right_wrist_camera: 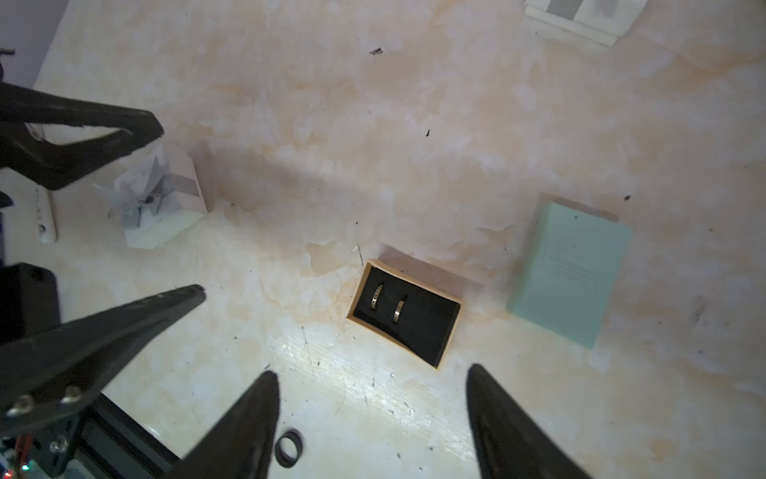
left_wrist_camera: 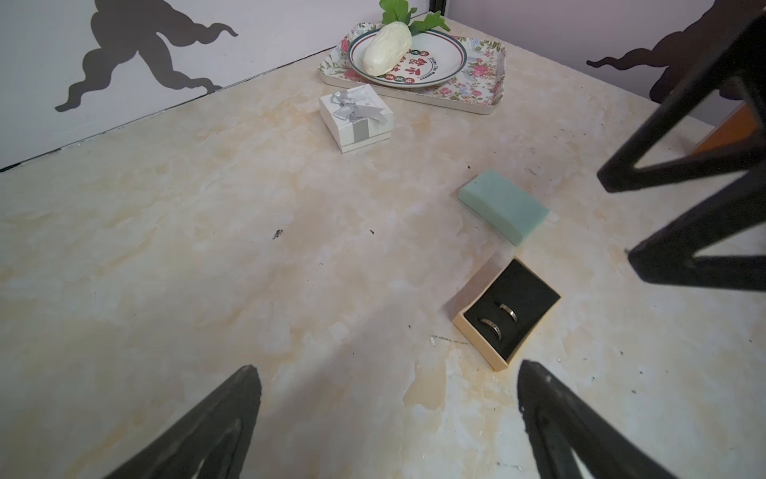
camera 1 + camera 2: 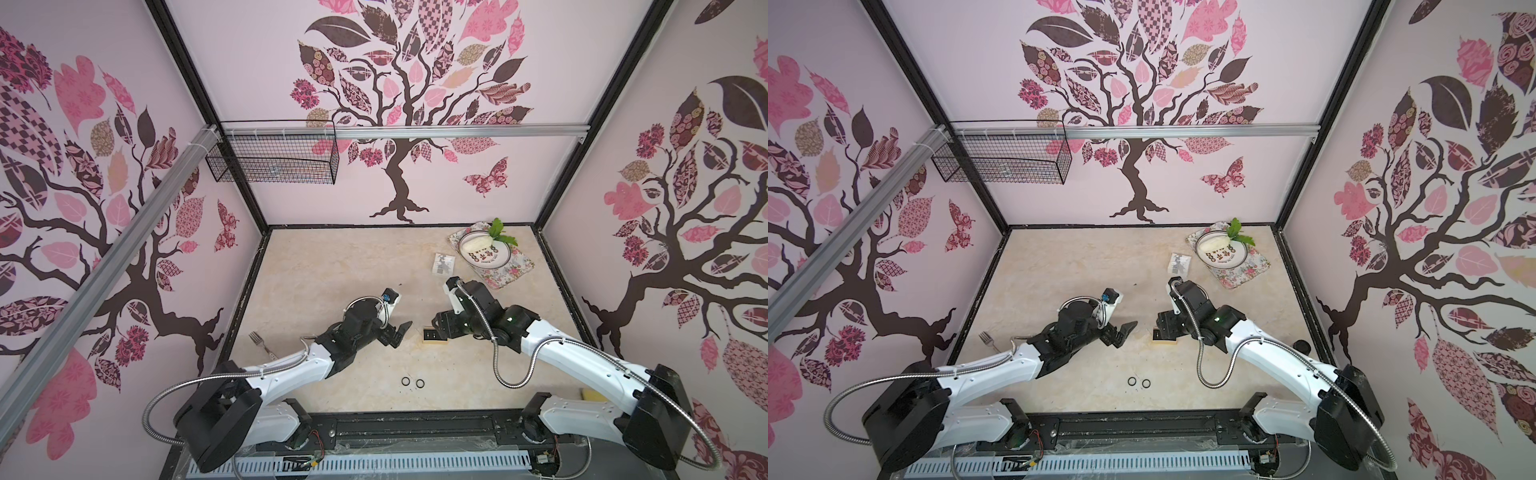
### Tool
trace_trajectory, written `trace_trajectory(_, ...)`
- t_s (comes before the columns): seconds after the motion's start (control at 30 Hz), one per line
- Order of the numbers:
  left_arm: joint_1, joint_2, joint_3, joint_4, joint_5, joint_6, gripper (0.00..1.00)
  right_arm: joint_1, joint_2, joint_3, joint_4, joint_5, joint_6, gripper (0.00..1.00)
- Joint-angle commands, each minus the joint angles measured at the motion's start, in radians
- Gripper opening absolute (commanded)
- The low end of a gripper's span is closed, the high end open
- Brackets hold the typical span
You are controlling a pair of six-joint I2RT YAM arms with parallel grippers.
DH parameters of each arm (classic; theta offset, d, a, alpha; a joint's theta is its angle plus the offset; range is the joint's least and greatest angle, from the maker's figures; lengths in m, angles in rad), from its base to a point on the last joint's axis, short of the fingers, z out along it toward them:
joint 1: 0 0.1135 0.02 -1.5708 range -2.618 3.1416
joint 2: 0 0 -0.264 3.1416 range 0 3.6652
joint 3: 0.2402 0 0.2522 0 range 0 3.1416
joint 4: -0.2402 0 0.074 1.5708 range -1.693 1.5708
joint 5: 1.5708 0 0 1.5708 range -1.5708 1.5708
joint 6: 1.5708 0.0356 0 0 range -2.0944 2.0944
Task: Take the rings out of the lift-off lid box
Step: Take out the ring from the jewelry box.
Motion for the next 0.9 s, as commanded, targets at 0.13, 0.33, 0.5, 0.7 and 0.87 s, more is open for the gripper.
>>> trace_trajectory(0.13, -0.003, 0.234, 0.019, 0.362, 0.045, -0.015, 0.98, 0.007, 0.068, -0.107, 0.141, -0.002, 0.091, 0.42)
trace_trajectory(0.33, -0.005, 0.401, 0.024, 0.545, 0.086, -0.02, 0.98, 0.008, 0.15, -0.105, 0.16, -0.022, 0.094, 0.41)
trace_trajectory(0.5, -0.008, 0.461, 0.043, 0.573, 0.094, -0.032, 0.98, 0.008, 0.172, -0.11, 0.167, -0.009, 0.094, 0.38)
trace_trajectory(0.7, -0.019, 0.497, 0.058, 0.569, 0.086, -0.029, 0.98, 0.008, 0.183, -0.128, 0.191, 0.004, 0.097, 0.37)
trace_trajectory(0.87, -0.023, 0.512, 0.07, 0.538, 0.064, -0.019, 0.98, 0.008, 0.199, -0.149, 0.229, 0.005, 0.111, 0.34)
